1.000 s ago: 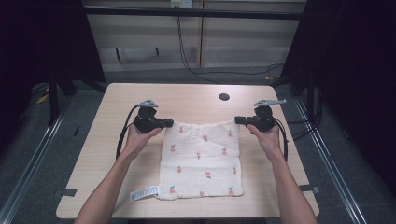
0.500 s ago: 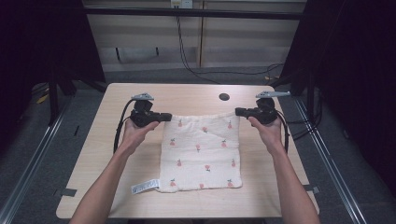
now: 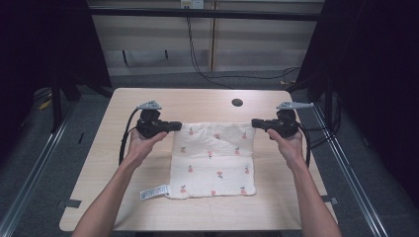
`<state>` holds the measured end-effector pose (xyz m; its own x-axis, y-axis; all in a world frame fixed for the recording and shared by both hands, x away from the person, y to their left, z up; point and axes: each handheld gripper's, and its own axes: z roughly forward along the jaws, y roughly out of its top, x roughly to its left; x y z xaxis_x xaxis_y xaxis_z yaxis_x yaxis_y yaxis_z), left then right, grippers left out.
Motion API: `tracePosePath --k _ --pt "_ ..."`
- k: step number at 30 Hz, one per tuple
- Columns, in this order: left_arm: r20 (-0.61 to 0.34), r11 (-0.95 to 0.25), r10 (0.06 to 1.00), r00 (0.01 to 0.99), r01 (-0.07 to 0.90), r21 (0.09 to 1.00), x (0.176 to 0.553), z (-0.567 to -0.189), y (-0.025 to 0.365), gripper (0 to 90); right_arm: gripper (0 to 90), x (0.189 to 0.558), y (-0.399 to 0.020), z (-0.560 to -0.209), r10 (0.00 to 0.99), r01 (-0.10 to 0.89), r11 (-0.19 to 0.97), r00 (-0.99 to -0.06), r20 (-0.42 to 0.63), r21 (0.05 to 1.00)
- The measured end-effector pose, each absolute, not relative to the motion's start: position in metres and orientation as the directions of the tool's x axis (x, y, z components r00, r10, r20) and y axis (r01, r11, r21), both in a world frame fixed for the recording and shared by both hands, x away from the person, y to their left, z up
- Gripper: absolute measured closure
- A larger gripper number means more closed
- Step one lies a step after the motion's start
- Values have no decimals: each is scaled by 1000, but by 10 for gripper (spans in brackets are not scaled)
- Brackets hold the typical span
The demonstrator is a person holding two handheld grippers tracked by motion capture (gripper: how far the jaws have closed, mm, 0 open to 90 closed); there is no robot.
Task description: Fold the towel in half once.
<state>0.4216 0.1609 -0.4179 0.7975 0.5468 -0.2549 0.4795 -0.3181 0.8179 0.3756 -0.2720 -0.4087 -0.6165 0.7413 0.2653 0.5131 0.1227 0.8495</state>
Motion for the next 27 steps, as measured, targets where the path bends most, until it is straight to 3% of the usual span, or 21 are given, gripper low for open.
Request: tracePosePath --k 27 --pt "-251 -354 495 832 457 816 341 -440 181 869 890 299 -267 -424 692 490 222 -689 218 843"
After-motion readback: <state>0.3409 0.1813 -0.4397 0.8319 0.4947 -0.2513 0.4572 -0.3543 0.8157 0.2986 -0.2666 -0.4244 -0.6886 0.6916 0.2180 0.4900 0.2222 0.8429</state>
